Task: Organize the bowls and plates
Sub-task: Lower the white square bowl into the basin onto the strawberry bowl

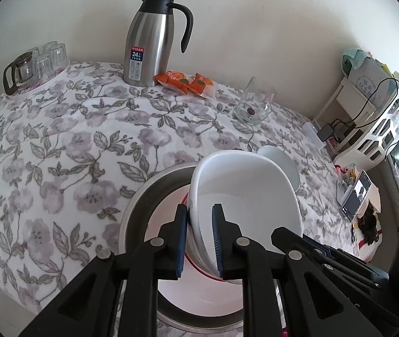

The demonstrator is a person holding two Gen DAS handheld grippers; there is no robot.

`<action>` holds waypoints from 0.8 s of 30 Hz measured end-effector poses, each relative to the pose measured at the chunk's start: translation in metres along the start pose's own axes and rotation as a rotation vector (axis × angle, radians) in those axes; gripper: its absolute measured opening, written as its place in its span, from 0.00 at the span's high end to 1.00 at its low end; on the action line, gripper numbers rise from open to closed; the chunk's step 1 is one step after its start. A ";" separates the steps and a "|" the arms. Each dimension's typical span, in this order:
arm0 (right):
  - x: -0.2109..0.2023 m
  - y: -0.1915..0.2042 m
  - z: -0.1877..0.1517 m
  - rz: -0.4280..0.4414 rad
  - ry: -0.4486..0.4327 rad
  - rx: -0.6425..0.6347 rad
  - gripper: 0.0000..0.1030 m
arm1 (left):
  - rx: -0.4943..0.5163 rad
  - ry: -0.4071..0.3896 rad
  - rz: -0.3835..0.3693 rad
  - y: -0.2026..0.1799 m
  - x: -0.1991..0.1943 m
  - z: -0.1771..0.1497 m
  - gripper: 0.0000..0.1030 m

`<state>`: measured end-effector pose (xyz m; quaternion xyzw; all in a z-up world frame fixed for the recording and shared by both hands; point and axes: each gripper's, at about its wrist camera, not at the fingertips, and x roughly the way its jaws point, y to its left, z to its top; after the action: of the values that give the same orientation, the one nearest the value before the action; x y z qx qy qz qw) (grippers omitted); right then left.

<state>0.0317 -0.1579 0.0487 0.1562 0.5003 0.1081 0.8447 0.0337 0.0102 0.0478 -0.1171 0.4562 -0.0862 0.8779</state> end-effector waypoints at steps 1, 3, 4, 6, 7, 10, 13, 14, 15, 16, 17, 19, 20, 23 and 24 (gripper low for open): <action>0.001 -0.001 0.000 -0.001 0.005 0.004 0.79 | -0.001 0.004 0.000 0.000 0.001 0.000 0.84; 0.003 -0.002 0.000 -0.002 0.012 0.009 0.79 | 0.002 0.011 0.002 -0.001 0.002 -0.001 0.83; 0.004 -0.003 -0.001 -0.003 0.015 0.012 0.79 | 0.005 0.017 0.004 -0.001 0.004 -0.001 0.82; 0.005 -0.004 -0.001 -0.004 0.018 0.012 0.79 | 0.010 0.035 0.004 -0.002 0.007 -0.003 0.76; 0.006 -0.004 -0.001 -0.006 0.020 0.012 0.79 | 0.012 0.044 0.008 -0.003 0.009 -0.003 0.75; 0.008 -0.004 -0.001 -0.011 0.026 0.014 0.79 | 0.013 0.054 0.008 -0.003 0.012 -0.004 0.75; 0.009 -0.006 -0.001 -0.006 0.033 0.021 0.79 | 0.009 0.057 0.006 -0.002 0.012 -0.005 0.75; 0.010 -0.006 -0.001 -0.007 0.037 0.022 0.79 | 0.009 0.059 0.007 -0.002 0.013 -0.005 0.75; 0.011 -0.006 -0.002 -0.008 0.040 0.023 0.79 | 0.010 0.063 0.009 -0.002 0.013 -0.005 0.75; 0.012 -0.007 -0.002 -0.009 0.043 0.024 0.79 | 0.010 0.066 0.010 -0.002 0.014 -0.005 0.75; 0.013 -0.007 -0.002 -0.010 0.047 0.025 0.79 | 0.009 0.069 0.010 -0.002 0.015 -0.005 0.75; 0.014 -0.007 -0.002 -0.011 0.052 0.029 0.79 | 0.009 0.073 0.010 -0.001 0.016 -0.006 0.75; 0.015 -0.007 -0.002 -0.011 0.053 0.030 0.79 | 0.009 0.075 0.010 -0.001 0.016 -0.006 0.75; 0.016 -0.008 -0.003 -0.013 0.058 0.033 0.78 | 0.010 0.077 0.010 -0.001 0.017 -0.006 0.75; 0.016 -0.007 -0.002 -0.013 0.057 0.032 0.78 | 0.010 0.077 0.011 -0.001 0.017 -0.006 0.75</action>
<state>0.0373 -0.1591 0.0323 0.1632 0.5270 0.0992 0.8281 0.0384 0.0040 0.0320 -0.1066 0.4897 -0.0880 0.8609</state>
